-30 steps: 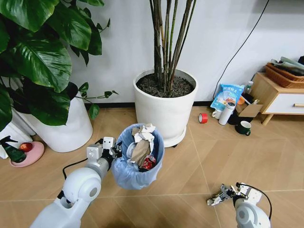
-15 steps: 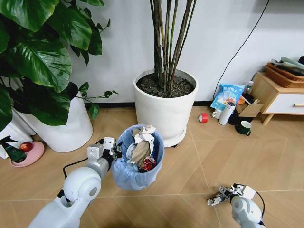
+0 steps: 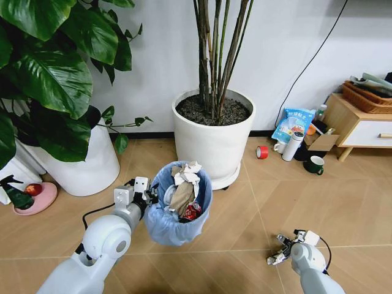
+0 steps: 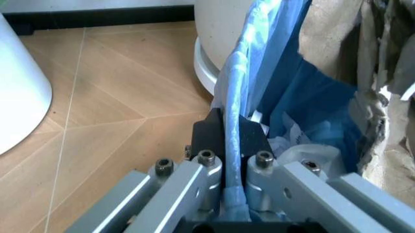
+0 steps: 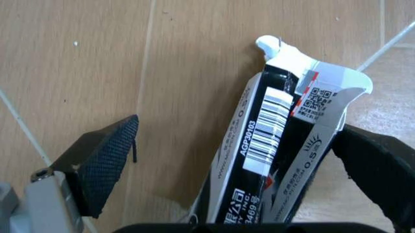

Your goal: Pick up the trash bin and place the garbage on the floor into it.

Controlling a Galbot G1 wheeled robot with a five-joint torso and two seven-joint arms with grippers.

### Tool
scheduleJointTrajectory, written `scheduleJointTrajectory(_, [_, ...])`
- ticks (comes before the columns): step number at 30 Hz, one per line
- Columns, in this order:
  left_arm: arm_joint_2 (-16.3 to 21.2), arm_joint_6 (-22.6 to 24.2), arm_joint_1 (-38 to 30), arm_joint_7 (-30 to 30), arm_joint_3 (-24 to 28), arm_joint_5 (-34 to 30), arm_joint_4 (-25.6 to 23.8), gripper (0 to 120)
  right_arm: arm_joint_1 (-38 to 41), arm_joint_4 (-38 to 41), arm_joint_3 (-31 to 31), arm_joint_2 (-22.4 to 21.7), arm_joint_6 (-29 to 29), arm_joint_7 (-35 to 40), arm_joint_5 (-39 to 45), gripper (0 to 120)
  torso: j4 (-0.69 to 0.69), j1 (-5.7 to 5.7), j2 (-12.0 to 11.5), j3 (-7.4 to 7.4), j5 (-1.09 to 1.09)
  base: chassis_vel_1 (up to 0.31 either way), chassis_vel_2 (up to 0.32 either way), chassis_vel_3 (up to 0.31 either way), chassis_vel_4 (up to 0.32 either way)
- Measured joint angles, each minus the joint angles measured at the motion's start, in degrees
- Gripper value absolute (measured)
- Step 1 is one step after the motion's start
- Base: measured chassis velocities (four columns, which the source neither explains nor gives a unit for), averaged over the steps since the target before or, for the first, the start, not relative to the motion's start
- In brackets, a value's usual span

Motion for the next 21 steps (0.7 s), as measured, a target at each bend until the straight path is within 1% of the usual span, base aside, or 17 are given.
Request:
scheduleJointTrajectory(3, [0.01,0.00,-0.03,0.00,-0.05,-0.05,0.01,0,0.21,-0.03,-0.11,0.17,-0.41,0.43,0.26,100,0.00,0.00,0.00,0.00,0.03,0.000,0.000,0.000,0.000])
scheduleJointTrajectory(6, [0.01,0.00,-0.14,0.01,-0.08,-0.09,0.10,0,0.28,-0.23,-0.39,0.20,-0.55,0.48,0.29,100,-0.01,0.00,0.00,-0.01,-0.01,0.000,0.000,0.000,0.000])
scheduleJointTrajectory(9, [0.01,0.00,-0.21,0.02,-0.08,-0.12,0.12,0,0.29,-0.28,-0.45,0.34,-0.57,0.57,0.27,100,-0.01,0.00,0.00,-0.01,0.00,0.000,0.000,0.000,0.000])
scheduleJointTrajectory(13, [0.01,0.01,-0.31,0.04,-0.10,-0.17,0.16,0,0.18,-0.20,-0.61,0.47,-0.59,0.61,0.24,90,-0.02,-0.01,0.02,-0.02,-0.04,0.000,0.000,0.000,0.000])
scheduleJointTrajectory(14, [0.01,0.01,-0.31,0.04,-0.10,-0.17,0.16,0,0.18,-0.20,-0.61,0.47,-0.59,0.61,0.24,90,-0.02,-0.01,0.02,-0.02,-0.04,0.000,0.000,0.000,0.000])
scheduleJointTrajectory(17, [0.12,0.00,-0.35,0.05,-0.17,-0.24,0.14,0,0.11,-0.22,-0.65,0.60,-0.54,0.62,0.00,83,-0.03,-0.02,0.02,-0.02,-0.04,0.000,0.000,0.000,0.000])
scheduleJointTrajectory(18, [0.12,0.00,-0.35,0.05,-0.17,-0.24,0.14,0,0.11,-0.22,-0.65,0.60,-0.54,0.62,0.00,83,-0.03,-0.02,0.02,-0.02,-0.04,0.000,0.000,0.000,0.000])
scheduleJointTrajectory(19, [0.17,0.00,-0.37,0.06,-0.22,-0.30,0.13,0,0.02,-0.21,-0.69,0.63,-0.51,0.62,-0.10,78,-0.03,-0.02,0.03,-0.03,-0.05,0.000,0.000,0.000,0.000])
scheduleJointTrajectory(21, [0.20,0.00,-0.38,0.07,-0.24,-0.35,0.10,0,-0.14,-0.16,-0.81,0.66,-0.44,0.62,-0.24,73,-0.03,-0.02,0.03,-0.02,-0.06,0.000,0.000,0.000,0.000])
